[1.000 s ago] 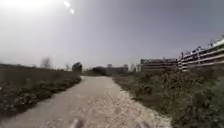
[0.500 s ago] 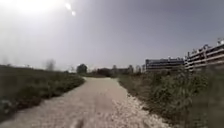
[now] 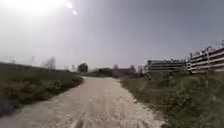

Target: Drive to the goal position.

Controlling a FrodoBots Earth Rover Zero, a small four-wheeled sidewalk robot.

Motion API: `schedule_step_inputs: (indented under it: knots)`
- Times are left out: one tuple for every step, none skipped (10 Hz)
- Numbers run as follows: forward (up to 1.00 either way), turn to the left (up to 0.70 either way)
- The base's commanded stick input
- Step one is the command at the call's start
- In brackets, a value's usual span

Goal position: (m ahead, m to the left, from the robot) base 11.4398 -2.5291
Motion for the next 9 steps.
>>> schedule_step_inputs:
  knots:
    - [1.0, 0.0]
    - [1.0, 0.0]
    - [1.0, 0.0]
    - [1.0, 0.0]
    - [1.0, 0.0]
    - [1.0, 0.0]
    - [1.0, 0.0]
    - [1.0, 0.0]
    - [1.0, 0.0]
